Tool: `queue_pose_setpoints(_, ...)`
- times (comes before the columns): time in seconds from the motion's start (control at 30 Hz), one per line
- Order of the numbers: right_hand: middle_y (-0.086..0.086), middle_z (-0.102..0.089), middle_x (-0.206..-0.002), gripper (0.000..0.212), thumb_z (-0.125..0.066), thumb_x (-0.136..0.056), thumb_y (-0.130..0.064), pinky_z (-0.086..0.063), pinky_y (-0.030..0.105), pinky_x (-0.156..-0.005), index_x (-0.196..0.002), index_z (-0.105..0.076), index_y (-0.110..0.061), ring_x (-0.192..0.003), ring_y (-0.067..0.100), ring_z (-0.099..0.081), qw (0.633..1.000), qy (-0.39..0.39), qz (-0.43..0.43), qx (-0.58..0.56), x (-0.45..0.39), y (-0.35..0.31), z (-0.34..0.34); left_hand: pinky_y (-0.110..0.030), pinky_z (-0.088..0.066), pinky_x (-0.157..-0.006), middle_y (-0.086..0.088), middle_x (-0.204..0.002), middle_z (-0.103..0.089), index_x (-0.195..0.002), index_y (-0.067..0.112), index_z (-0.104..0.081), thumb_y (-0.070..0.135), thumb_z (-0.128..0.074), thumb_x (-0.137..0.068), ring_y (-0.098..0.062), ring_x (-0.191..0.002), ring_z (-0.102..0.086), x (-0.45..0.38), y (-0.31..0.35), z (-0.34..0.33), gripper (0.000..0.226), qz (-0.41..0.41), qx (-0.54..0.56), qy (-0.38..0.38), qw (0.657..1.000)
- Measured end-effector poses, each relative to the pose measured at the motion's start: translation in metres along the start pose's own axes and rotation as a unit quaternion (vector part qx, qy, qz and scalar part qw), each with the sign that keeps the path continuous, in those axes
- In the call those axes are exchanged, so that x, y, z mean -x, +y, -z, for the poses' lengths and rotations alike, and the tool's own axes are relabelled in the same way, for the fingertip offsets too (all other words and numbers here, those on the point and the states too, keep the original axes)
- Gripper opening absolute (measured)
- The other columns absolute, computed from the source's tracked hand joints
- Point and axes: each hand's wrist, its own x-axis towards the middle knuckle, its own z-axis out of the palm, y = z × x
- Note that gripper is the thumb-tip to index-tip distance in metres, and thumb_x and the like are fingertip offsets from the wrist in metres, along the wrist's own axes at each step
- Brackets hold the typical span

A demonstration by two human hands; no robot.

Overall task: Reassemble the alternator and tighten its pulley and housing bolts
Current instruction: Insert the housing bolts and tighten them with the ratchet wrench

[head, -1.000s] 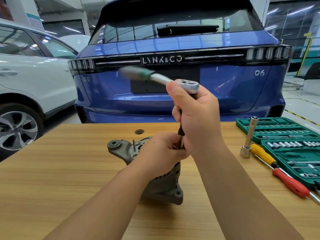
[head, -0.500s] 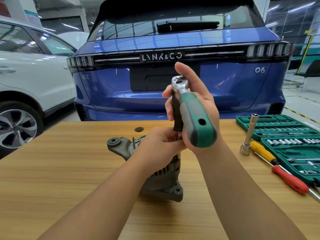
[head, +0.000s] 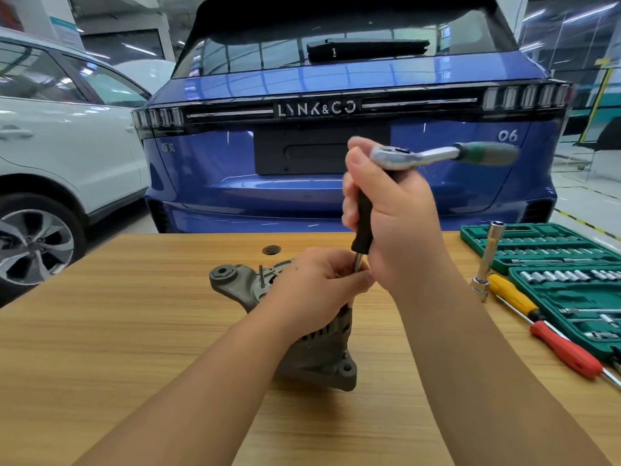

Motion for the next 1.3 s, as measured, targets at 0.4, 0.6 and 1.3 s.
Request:
queue_pose_setpoints(0.4,0.011,-0.054,-0.087,0.042,-0.044,-0.091,-0.021,-0.041,0.032,-0.065,-0.126,-0.066,-0.028,-0.067,0.018,-0.049,0.987,-0.117,0.017,-0.11,0.0,0.012,0.003,-0.038,-0.06,-0.076,0.011,-0.081,-0.074,-0.092,0.031,-0.074,0.047,-0.066,-0.09,-0.006,-0.073,-0.068,-0.003,-0.011,0.0,0.017,0.002,0.001,0.017,1.0)
queue_pose_setpoints(0.6,-0.005,-0.057,-0.072,0.033,-0.067,-0.09,-0.024,-0.041,0.022,-0.054,-0.119,-0.06,-0.011,-0.058,0.012,-0.044,0.999,-0.026,0.026,-0.015,0.007,0.004,-0.009,-0.023,-0.052,-0.057,0.013,-0.074,-0.071,-0.086,0.034,-0.072,0.036,-0.063,-0.097,-0.004,-0.063,-0.064,0.0,-0.007,0.001,0.014,-0.016,-0.01,0.006,1.0)
queue_pose_setpoints(1.3,-0.011,-0.062,-0.075,0.042,-0.06,-0.088,-0.039,-0.048,0.025,-0.062,-0.127,-0.057,-0.023,-0.065,0.011,-0.053,0.996,-0.07,0.051,0.0,0.007,0.008,-0.008,-0.038,-0.059,-0.077,0.013,-0.078,-0.074,-0.086,0.029,-0.072,0.03,-0.07,-0.091,-0.006,-0.074,-0.068,0.0,-0.001,0.004,0.006,0.013,-0.024,0.017,0.999)
